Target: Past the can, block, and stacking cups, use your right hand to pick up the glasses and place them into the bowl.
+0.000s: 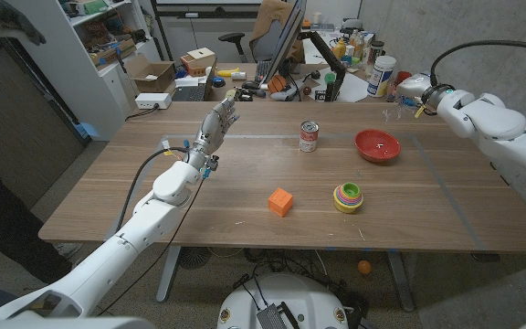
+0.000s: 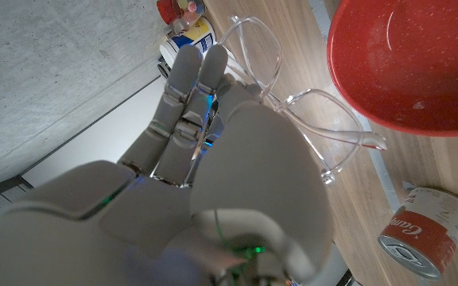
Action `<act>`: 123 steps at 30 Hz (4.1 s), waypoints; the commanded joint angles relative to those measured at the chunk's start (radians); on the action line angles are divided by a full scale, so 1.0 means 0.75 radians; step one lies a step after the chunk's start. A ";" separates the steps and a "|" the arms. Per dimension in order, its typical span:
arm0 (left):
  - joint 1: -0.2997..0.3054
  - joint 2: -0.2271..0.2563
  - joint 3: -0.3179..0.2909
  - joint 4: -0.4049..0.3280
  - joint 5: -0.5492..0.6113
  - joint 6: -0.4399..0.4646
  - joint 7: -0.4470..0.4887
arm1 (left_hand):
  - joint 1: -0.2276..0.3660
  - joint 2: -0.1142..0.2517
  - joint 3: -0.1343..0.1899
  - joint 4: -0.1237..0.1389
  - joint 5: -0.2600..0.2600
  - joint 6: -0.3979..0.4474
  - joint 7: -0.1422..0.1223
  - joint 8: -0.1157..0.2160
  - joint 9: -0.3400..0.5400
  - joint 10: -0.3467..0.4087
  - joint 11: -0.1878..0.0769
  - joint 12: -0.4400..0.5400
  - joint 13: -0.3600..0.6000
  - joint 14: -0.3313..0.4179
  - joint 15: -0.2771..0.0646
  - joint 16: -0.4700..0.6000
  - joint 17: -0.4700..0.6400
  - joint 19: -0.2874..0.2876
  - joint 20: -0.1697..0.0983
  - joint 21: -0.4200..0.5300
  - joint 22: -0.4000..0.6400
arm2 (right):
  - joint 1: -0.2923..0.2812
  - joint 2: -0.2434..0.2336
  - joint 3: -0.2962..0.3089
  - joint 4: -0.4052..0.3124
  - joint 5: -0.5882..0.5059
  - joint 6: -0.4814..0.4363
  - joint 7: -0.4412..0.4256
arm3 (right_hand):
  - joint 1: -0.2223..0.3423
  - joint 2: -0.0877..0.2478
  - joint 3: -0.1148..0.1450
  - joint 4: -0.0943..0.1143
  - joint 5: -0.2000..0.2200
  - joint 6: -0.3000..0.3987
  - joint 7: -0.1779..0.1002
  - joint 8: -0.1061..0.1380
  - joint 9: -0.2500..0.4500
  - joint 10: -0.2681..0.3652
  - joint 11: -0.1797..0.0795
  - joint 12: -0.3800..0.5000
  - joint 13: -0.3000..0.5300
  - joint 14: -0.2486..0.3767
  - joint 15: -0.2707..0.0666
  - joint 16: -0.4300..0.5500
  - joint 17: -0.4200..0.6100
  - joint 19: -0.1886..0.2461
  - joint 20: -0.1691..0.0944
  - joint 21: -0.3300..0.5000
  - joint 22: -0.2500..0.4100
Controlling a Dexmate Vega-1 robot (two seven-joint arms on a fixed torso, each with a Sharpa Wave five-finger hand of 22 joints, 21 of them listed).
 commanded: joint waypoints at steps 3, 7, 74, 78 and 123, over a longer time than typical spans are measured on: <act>0.020 0.017 -0.009 -0.022 -0.005 -0.001 -0.002 | 0.005 0.152 0.000 0.001 0.012 0.007 0.003 -0.003 0.002 0.002 0.001 -0.003 0.005 -0.001 0.000 -0.007 0.002 0.009 0.007 -0.004 0.004 | -0.041 0.004 0.000 -0.015 0.031 -0.041 0.026 | 0.023 0.007 -0.001 0.002 0.005 0.011 0.001 0.001 0.004 0.027 0.017 0.002 0.113 0.082 -0.099 -0.004 0.008 -0.006 -0.193 0.018 0.000; 0.031 0.025 -0.017 -0.032 -0.005 -0.002 0.003 | 0.005 0.152 0.000 0.001 0.012 0.007 0.003 -0.003 0.002 0.002 0.000 -0.003 0.005 -0.001 0.000 -0.007 0.002 0.008 0.007 -0.005 0.004 | -0.034 0.018 -0.015 0.001 0.025 -0.043 0.036 | 0.023 0.006 -0.001 0.003 0.005 0.012 0.002 0.000 0.005 0.028 0.020 0.002 0.116 0.084 -0.099 -0.008 0.010 -0.009 -0.193 0.025 -0.003; 0.070 0.049 -0.050 -0.052 -0.016 -0.011 0.012 | 0.006 0.153 0.000 0.000 0.013 0.004 0.004 -0.003 0.002 0.001 0.000 -0.003 0.005 -0.002 0.001 -0.007 0.002 0.010 0.007 -0.013 0.005 | 0.040 0.144 -0.161 0.096 0.063 0.105 0.090 | 0.032 0.007 0.010 0.002 0.004 0.013 0.011 -0.018 0.006 0.044 0.039 -0.019 0.119 0.125 -0.096 -0.046 0.027 -0.029 -0.192 0.097 -0.022; 0.064 0.046 -0.049 -0.042 -0.020 -0.014 0.004 | 0.006 0.153 0.000 0.000 0.013 0.004 0.003 -0.003 0.002 0.000 0.000 -0.003 0.005 -0.002 0.002 -0.007 0.002 0.009 0.007 -0.014 0.005 | 0.046 0.149 -0.164 0.102 0.062 0.107 0.094 | 0.032 0.008 0.012 0.002 0.003 0.007 0.008 -0.022 0.005 0.040 0.035 -0.025 0.115 0.125 -0.095 -0.049 0.028 -0.031 -0.192 0.100 -0.023; 0.049 0.038 -0.038 -0.038 -0.002 -0.012 0.014 | 0.008 0.156 0.003 -0.001 0.014 0.002 0.004 -0.003 0.002 -0.003 0.001 -0.004 0.005 -0.003 0.002 -0.007 0.002 0.012 0.006 -0.019 0.005 | 0.064 0.136 -0.154 0.095 0.088 0.088 0.123 | -0.650 -0.249 -0.263 0.368 0.137 -0.595 -0.123 -0.244 -0.076 -0.139 0.029 -0.081 0.148 0.007 -0.083 -0.171 0.047 0.151 -0.157 -0.132 -0.049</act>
